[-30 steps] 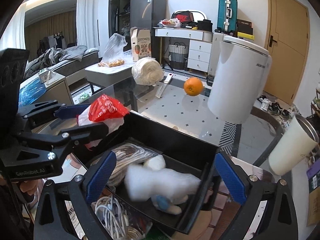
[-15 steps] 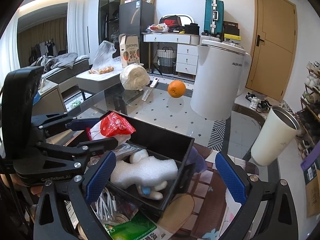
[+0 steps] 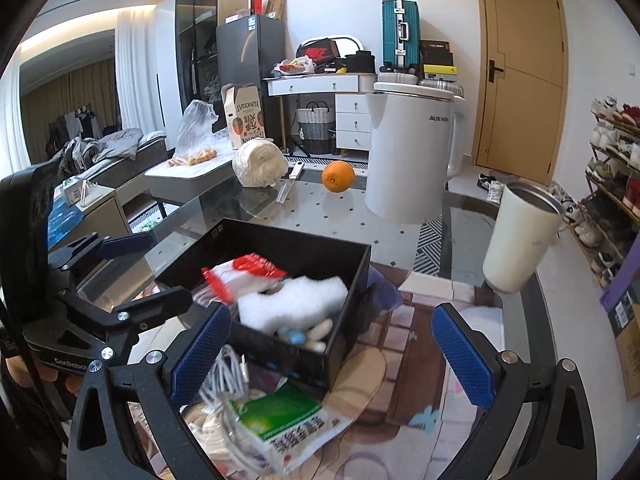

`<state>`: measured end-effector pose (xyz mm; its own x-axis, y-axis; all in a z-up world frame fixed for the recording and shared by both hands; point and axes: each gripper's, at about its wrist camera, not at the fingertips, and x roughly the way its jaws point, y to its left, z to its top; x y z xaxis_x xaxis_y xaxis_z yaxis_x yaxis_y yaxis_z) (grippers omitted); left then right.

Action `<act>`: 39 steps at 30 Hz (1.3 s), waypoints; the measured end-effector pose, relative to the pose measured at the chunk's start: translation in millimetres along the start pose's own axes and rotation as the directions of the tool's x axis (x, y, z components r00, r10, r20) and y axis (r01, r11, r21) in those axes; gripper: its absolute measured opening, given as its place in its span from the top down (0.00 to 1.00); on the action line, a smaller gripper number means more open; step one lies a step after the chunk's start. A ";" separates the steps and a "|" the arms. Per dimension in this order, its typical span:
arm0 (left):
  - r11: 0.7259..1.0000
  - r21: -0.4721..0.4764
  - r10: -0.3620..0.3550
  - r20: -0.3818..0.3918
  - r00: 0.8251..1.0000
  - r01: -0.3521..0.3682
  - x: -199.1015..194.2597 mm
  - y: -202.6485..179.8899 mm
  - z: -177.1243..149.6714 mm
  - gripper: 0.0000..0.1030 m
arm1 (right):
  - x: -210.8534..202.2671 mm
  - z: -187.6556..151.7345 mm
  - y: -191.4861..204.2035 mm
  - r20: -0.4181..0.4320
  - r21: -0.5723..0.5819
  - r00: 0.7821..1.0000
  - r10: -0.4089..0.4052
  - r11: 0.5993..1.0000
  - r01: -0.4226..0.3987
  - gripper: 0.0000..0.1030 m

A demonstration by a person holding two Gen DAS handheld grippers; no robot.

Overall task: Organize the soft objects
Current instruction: 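Withdraw both grippers from the box toward the remaining packets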

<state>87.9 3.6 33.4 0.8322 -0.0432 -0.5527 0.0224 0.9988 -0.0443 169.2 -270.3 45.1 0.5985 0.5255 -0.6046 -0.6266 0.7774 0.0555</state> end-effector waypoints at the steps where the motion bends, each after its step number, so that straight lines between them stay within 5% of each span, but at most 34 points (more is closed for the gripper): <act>1: 1.000 -0.002 0.002 0.001 1.000 -0.002 -2.9 -0.5 -2.4 0.00 | -1.6 -1.7 -0.1 -0.001 0.007 1.000 0.003 1.000 -0.003 0.01; 39: 1.000 0.025 -0.003 -0.160 0.987 0.007 -3.0 -20.2 -65.8 0.00 | 16.3 -36.2 -12.9 -0.150 0.200 0.988 0.043 0.980 -0.013 0.01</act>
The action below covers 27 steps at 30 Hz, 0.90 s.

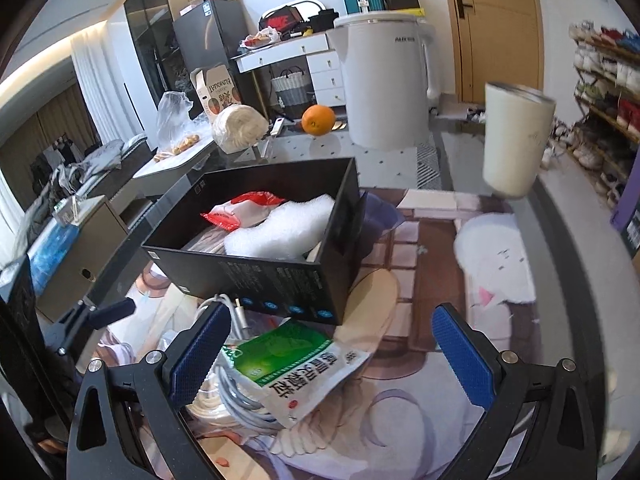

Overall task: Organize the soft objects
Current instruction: 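Withdraw both grippers from the box toward the remaining packets, then move the right gripper down toward the green printed medicine packet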

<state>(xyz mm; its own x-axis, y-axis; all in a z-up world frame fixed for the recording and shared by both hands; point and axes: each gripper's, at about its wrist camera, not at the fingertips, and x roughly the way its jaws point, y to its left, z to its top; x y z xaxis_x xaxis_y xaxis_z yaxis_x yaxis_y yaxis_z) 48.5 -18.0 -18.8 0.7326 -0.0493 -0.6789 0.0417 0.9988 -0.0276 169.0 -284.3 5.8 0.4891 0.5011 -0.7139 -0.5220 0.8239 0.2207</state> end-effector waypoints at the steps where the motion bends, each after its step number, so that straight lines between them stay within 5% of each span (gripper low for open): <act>1: 1.000 0.000 0.000 -0.002 1.000 0.000 0.3 -0.2 -0.4 0.00 | 2.7 -0.2 1.0 -0.007 0.007 1.000 0.004 1.000 -0.004 0.01; 27: 1.000 -0.019 -0.013 -0.025 1.000 0.012 4.0 3.6 -2.1 0.00 | 33.3 -22.5 -29.2 -0.188 -0.102 0.965 -0.185 0.980 0.168 0.01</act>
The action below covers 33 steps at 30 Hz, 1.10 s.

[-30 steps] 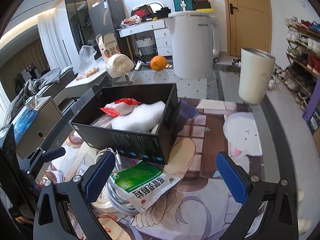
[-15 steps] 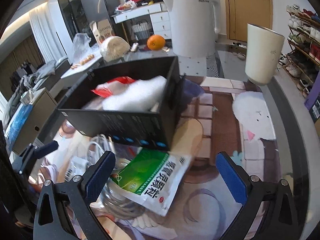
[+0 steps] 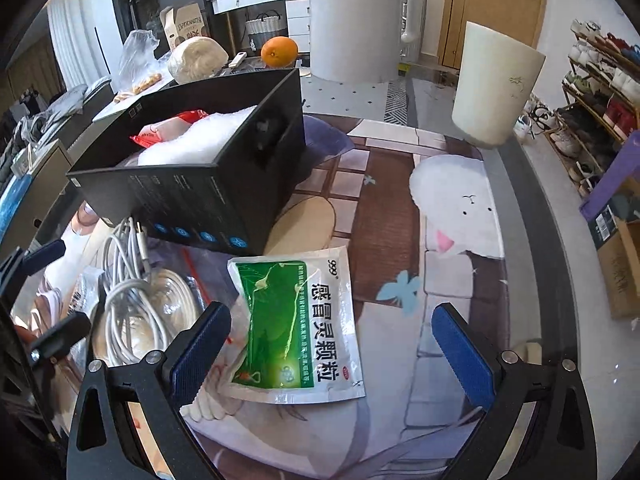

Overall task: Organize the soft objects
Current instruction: 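Move the right gripper down toward the green printed medicine packet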

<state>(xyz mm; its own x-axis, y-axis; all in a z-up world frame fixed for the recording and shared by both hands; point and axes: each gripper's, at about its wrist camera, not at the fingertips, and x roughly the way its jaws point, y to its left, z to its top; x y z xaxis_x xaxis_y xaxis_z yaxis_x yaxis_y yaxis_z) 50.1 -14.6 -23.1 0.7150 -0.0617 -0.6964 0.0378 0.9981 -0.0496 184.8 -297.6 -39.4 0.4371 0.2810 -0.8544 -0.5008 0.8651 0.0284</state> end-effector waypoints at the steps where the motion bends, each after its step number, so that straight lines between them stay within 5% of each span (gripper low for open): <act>1: 1.000 0.001 0.000 0.000 1.000 0.000 -0.1 0.0 -0.1 0.00 | -0.2 -0.5 0.2 0.000 -0.009 1.000 -0.004 1.000 0.004 0.01; 33: 1.000 0.002 -0.006 -0.041 0.999 0.007 4.3 -1.3 -2.9 0.00 | 9.6 -6.5 -4.6 0.024 -0.039 0.999 0.023 0.999 -0.023 0.01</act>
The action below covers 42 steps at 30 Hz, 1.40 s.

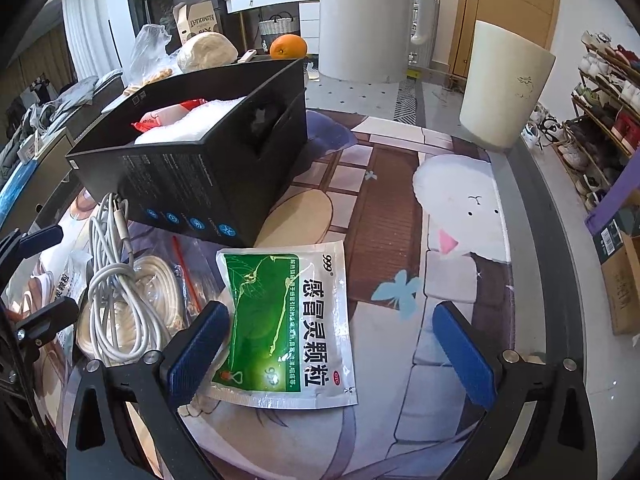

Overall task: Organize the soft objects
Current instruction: 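Move the right gripper down toward the green printed medicine packet, then grasp the green packet with the right gripper while the left grasps the white printed packet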

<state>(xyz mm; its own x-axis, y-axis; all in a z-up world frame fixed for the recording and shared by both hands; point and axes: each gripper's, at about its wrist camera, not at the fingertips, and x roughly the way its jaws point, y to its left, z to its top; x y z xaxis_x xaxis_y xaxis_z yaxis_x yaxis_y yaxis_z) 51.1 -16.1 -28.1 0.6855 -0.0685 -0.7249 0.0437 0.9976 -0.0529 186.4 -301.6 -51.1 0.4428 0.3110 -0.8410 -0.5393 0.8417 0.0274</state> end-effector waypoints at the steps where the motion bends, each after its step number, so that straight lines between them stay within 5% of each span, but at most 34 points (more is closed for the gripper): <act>1: 1.000 0.005 -0.005 -0.004 1.000 0.005 -0.1 -0.6 -0.6 0.00 | -0.5 -0.5 0.0 0.002 -0.001 1.000 0.001 1.000 -0.001 0.01; 12: 0.996 0.036 -0.084 -0.019 0.996 0.085 -9.1 -8.5 -5.7 0.00 | -5.6 -1.7 1.0 0.007 -0.014 0.999 0.048 0.999 -0.048 0.03; 17: 0.994 0.107 -0.018 -0.065 0.998 0.025 -3.4 -22.7 -10.7 0.01 | -8.3 -2.6 1.4 0.020 -0.037 0.999 0.035 0.999 -0.035 0.19; 22: 0.995 0.092 -0.039 -0.084 0.996 0.047 -0.8 -21.3 -16.0 0.02 | -9.0 -2.8 2.8 0.029 -0.052 0.999 0.040 0.998 -0.038 0.25; 27: 0.995 0.089 -0.043 -0.074 0.996 0.049 -3.1 -20.0 -18.2 0.21 | -11.9 -3.6 5.0 0.039 -0.071 0.998 0.053 0.996 -0.050 0.44; 32: 0.995 0.086 -0.036 -0.055 0.998 0.041 -8.6 -15.8 -19.0 0.42 | -13.2 -5.0 5.3 0.046 -0.082 0.997 0.063 0.995 -0.059 0.49; 42: 0.997 0.067 -0.032 -0.018 0.999 0.033 -17.0 -8.9 -23.2 0.47 | -17.3 -6.8 8.9 0.049 -0.118 0.996 0.072 0.991 -0.066 0.59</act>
<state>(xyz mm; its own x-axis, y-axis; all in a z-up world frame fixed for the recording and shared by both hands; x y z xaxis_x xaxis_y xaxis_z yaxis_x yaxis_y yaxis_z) 22.3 -23.9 -31.3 0.6704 -0.1000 -0.7352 0.1150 0.9929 -0.0301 169.1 -302.6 -40.0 0.4376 0.3923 -0.8091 -0.6477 0.7616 0.0190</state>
